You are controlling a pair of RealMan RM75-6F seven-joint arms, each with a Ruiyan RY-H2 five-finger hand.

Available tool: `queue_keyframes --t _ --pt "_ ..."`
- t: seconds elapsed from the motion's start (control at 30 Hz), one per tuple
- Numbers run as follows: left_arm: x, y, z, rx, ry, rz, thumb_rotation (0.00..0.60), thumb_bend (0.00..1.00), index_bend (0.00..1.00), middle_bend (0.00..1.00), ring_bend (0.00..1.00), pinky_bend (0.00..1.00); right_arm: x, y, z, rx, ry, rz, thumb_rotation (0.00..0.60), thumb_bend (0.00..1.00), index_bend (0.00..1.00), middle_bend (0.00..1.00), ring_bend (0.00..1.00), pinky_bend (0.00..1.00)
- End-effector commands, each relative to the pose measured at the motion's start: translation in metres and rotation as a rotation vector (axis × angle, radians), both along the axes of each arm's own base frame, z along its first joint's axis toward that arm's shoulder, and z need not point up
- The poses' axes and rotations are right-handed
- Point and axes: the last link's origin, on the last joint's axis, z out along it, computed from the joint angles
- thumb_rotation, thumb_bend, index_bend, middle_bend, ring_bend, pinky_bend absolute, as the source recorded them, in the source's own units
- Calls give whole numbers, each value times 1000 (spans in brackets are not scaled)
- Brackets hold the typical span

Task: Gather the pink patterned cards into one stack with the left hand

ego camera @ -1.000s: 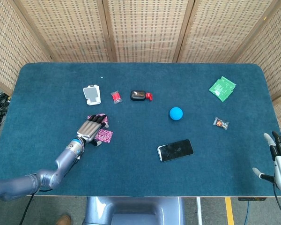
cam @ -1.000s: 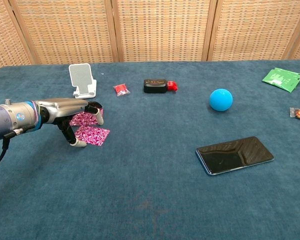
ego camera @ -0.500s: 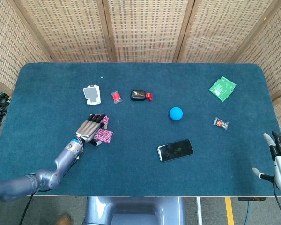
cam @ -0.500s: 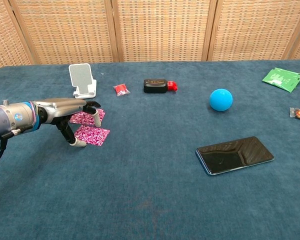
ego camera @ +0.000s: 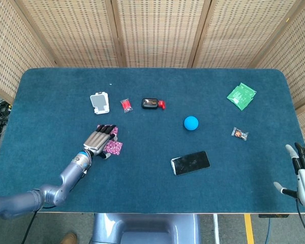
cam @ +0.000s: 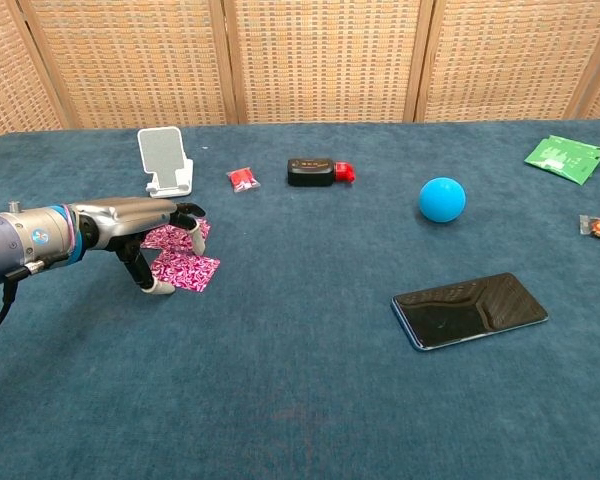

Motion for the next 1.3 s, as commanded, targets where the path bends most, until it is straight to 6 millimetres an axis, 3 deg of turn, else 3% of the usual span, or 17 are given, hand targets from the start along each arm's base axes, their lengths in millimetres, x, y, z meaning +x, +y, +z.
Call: queue_keyframes --t 0.03,0.8,1.03,1.3 --pt "0 0 0 1 1 -1 600 275 685 0 0 0 0 0 0 0 0 0 600 0 0 0 0 0" --pt "9 0 4 15 -26 -12 600 294 722 0 0 0 1 0 0 2 -2 3 600 0 0 0 0 0" --pt "19 12 22 61 -70 -2 600 293 720 0 0 0 1 0 0 4 -2 5 600 0 0 0 0 0" --pt "12 35 31 106 -81 105 600 293 712 0 0 0 2 0 -1 8 -2 8 600 0 0 0 0 0"
